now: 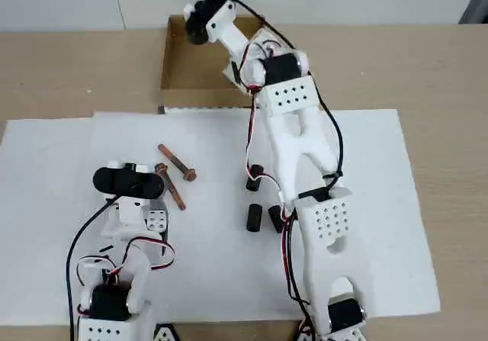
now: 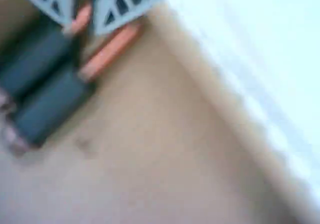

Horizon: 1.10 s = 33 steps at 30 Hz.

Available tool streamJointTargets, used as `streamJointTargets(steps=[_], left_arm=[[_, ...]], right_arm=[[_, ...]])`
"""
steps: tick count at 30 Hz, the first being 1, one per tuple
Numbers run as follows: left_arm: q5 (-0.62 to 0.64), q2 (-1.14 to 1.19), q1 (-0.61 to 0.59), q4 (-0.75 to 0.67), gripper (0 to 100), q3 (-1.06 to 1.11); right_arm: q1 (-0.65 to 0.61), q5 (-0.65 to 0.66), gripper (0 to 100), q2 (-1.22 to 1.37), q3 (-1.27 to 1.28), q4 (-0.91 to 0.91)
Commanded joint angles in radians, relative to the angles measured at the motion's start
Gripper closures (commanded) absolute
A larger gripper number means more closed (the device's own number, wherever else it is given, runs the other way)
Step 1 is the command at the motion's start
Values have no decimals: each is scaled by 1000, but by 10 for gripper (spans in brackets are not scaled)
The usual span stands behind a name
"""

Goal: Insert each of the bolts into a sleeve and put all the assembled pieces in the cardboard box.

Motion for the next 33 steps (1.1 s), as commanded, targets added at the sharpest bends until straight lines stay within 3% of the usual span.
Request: streamJointTargets(steps=[1, 7, 14, 33], left_arm=[[2, -11, -5, 2, 994, -5], [2, -11, -5, 2, 994, -5], [2, -11, -5, 2, 994, -5], [2, -11, -5, 2, 994, -5]], right_arm=[[-5, -20, 995, -81, -118, 140], [-5, -157, 995, -81, -282, 386], [-13, -292, 995, -156, -287, 417], [-68, -589, 995, -983, 844, 410]])
